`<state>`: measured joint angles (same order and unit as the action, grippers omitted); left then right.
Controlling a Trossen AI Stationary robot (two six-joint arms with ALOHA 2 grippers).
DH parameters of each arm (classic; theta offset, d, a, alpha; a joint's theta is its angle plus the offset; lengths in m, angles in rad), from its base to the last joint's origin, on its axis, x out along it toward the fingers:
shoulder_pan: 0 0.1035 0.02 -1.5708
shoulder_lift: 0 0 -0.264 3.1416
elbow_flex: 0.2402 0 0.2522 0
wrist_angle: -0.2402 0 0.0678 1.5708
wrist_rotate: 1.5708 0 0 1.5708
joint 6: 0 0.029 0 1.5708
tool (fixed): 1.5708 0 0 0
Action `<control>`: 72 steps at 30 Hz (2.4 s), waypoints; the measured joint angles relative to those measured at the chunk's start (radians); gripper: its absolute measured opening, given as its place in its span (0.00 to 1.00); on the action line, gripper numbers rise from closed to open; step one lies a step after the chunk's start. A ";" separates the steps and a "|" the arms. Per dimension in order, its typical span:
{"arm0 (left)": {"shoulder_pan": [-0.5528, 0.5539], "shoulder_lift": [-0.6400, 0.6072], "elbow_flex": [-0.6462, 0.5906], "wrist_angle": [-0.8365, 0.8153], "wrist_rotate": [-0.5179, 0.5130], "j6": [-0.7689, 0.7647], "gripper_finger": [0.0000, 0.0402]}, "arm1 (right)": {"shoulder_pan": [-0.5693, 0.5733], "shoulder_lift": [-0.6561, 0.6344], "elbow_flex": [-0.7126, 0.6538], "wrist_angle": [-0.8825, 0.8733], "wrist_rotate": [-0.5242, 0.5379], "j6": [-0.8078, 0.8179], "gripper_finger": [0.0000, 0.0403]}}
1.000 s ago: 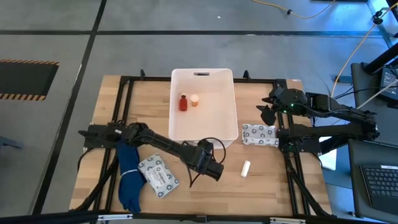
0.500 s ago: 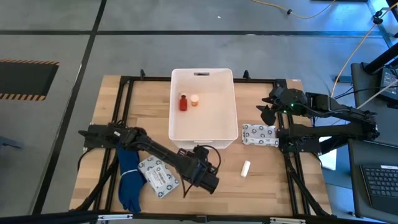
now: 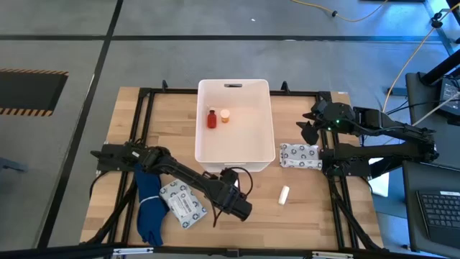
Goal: Pick & place medical supplies in basket/bin
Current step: Put the pink pill bottle into the white bin
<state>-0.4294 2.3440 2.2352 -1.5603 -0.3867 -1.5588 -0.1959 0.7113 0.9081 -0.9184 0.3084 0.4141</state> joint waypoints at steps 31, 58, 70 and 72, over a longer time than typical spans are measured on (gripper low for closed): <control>0.026 0.028 -0.037 0.092 0.012 -0.062 0.67 | 0.000 0.000 0.000 0.000 -0.016 -0.026 0.57; 0.026 0.039 -0.037 0.067 0.065 -0.043 0.45 | 0.000 0.000 0.000 0.000 -0.015 -0.030 0.57; 0.007 -0.015 0.040 0.066 0.218 0.175 0.43 | 0.000 0.000 0.000 0.000 -0.014 -0.056 0.57; -0.003 -0.036 0.079 0.069 0.257 0.245 0.42 | 0.000 0.000 0.000 0.000 -0.014 -0.060 0.57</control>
<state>-0.4323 2.3079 2.3138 -1.4911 -0.1296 -1.3143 -0.1957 0.7111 0.9081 -0.9184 0.2939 0.3542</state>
